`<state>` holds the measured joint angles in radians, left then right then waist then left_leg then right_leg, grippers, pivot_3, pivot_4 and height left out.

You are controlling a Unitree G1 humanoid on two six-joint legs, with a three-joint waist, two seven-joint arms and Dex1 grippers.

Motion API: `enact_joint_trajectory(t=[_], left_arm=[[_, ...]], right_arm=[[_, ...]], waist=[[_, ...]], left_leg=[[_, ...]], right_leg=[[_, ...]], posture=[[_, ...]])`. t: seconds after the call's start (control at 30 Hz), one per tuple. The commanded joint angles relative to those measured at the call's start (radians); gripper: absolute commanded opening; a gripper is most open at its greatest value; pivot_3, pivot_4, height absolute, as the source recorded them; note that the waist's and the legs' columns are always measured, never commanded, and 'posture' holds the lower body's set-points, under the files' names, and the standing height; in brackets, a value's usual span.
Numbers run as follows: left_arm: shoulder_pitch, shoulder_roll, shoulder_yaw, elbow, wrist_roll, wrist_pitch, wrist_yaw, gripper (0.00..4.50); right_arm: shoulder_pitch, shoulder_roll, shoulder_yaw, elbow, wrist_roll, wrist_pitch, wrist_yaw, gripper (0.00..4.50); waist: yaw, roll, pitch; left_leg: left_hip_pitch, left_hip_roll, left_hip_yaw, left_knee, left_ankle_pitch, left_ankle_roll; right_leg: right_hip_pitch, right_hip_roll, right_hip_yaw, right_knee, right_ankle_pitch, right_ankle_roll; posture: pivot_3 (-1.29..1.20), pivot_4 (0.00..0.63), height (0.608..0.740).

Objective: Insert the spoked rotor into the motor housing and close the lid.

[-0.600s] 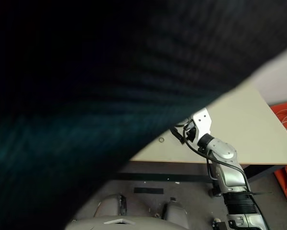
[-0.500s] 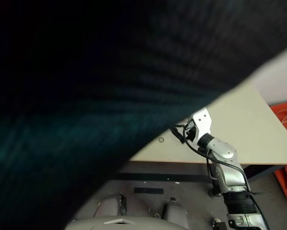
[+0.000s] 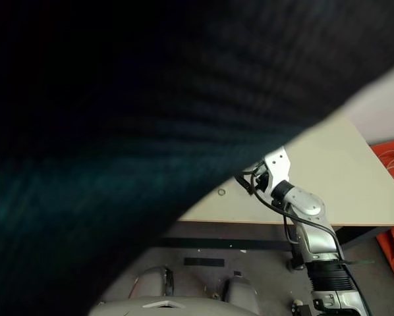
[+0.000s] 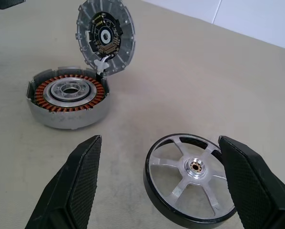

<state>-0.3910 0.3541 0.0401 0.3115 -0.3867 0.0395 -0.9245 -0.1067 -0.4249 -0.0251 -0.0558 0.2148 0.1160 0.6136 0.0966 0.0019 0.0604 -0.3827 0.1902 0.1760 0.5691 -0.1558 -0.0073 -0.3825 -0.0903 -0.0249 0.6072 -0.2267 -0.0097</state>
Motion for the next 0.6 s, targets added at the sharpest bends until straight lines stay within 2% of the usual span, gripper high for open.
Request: enact_joint_trajectory(t=[0.03, 0.47, 0.6], left_arm=[[-0.014, 0.012, 0.022, -0.027, -0.005, -0.013, -0.004, 4.45], [-0.032, 0.003, 0.017, -0.027, 0.000, -0.006, 0.007, 4.45], [-0.021, 0.001, 0.009, -0.052, 0.001, 0.009, 0.013, 4.45]], right_arm=[[-0.011, 0.005, -0.003, -0.023, 0.003, -0.011, -0.004, 4.46], [-0.013, 0.022, 0.006, -0.031, -0.009, 0.008, -0.015, 4.46], [0.030, 0.042, 0.034, -0.038, -0.016, 0.009, -0.012, 4.46]], waist=[[0.000, 0.000, 0.000], [0.000, 0.000, 0.000], [0.000, 0.000, 0.000]], left_leg=[[0.000, 0.000, 0.000, 0.000, 0.000, 0.000], [0.000, 0.000, 0.000, 0.000, 0.000, 0.000], [0.000, 0.000, 0.000, 0.000, 0.000, 0.000]], right_leg=[[0.000, 0.000, 0.000, 0.000, 0.000, 0.000], [0.000, 0.000, 0.000, 0.000, 0.000, 0.000], [0.000, 0.000, 0.000, 0.000, 0.000, 0.000]], posture=[[0.00, 0.000, 0.740], [0.00, 0.000, 0.740], [0.00, 0.000, 0.740]])
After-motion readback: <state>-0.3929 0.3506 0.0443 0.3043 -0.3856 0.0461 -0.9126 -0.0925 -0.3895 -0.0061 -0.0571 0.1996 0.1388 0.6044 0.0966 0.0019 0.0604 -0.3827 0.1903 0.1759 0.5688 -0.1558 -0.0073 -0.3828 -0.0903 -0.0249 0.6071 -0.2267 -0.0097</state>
